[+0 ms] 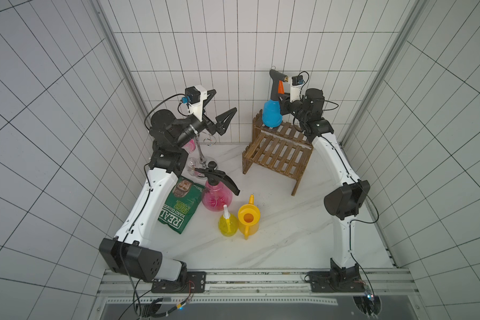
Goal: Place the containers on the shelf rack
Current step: 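Place the container on the shelf.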
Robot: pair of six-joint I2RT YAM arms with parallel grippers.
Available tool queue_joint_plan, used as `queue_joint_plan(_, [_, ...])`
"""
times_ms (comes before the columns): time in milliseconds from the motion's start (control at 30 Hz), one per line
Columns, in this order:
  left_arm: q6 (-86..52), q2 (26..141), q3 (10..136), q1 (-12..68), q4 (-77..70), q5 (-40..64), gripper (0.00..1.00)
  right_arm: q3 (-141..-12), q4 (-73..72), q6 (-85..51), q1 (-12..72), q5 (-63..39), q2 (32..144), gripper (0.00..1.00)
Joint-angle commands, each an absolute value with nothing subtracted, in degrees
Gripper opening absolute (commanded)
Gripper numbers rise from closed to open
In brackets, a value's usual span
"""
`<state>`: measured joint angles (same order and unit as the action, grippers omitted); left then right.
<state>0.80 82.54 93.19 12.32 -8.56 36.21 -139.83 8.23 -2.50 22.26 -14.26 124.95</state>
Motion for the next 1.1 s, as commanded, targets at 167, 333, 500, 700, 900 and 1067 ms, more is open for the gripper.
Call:
queue_joint_plan(167, [1.10, 81.31, 92.67, 12.66, -8.56, 36.01, 0.98, -140.35, 8.30, -1.43, 23.06, -15.09, 124.81, 0.37])
queue_joint_plan(333, [0.98, 81.13, 92.59, 12.74, -8.70, 36.12, 0.98, -137.68, 8.35, -1.12, 23.12, -14.22, 122.62, 0.55])
queue_joint_plan(500, [0.69, 80.73, 92.52, 13.41, -8.92, 36.12, 0.98, -128.58, 5.04, -3.72, 22.21, -12.46, 115.94, 0.88])
queue_joint_plan(700, [0.03, 79.47, 92.47, 15.30, -8.98, 35.83, 0.98, -109.22, -5.07, -7.77, 19.49, -16.03, 102.94, 0.99])
queue_joint_plan(900, [-3.05, 77.13, 91.91, 18.35, -9.46, 35.14, 0.98, -89.65, -14.35, -11.16, 17.44, -19.58, 88.13, 0.99])
queue_joint_plan(1067, [-18.03, 72.83, 83.74, 18.60, -16.76, 35.89, 0.98, -71.91, -22.26, -16.58, 16.61, -26.28, 73.12, 0.99])
